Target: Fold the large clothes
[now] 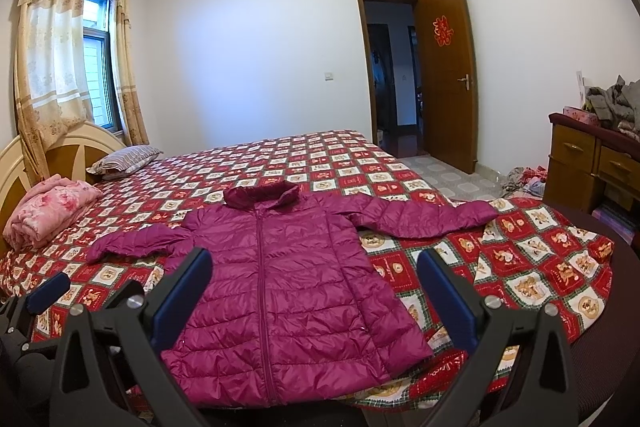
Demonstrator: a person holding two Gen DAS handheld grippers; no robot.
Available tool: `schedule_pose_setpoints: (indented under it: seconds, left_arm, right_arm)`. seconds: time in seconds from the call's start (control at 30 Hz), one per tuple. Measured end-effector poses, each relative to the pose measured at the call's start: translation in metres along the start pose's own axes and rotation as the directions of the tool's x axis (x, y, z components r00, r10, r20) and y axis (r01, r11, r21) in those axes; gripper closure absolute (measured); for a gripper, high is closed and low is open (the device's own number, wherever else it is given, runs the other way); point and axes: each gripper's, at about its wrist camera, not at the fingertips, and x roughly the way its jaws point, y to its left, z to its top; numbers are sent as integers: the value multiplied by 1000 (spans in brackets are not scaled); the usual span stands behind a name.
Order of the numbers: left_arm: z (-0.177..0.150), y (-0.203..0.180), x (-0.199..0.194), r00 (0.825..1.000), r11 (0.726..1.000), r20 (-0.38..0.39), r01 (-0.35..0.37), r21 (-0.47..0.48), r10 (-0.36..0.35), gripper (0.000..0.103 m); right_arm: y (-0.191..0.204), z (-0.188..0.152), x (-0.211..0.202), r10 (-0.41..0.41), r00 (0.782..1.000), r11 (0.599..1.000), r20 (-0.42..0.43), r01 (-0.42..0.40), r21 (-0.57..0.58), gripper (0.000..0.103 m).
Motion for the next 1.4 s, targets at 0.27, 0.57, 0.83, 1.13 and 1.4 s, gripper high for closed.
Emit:
schedule_pose_setpoints:
  seconds: [0.27,0.57,0.83,1.13,1.4]
  left_arm:
    - [0,5,5,1000,1000,-20,-8,-18,7,1]
    - [-1,26,53,994,998,-99,-41,-38,37,1]
    - [1,68,167,957,999,-287,-47,-18,40,1]
    - [6,117,267,940,981,-282,-193,16,190,1]
    - [-2,134,346,905,969,-356,-247,10,234,1]
  right_arm:
    - [0,-1,0,-1,1000,1000,-2,1,2,0]
    - [-22,-15,50,-35,998,999,-57,36,11,0]
    - [-128,-12,157,-137,959,974,-246,176,141,0]
    - [-296,-3,243,-301,863,787,-407,465,405,13]
    - [-307,-12,303,-269,823,758,-500,501,417,46]
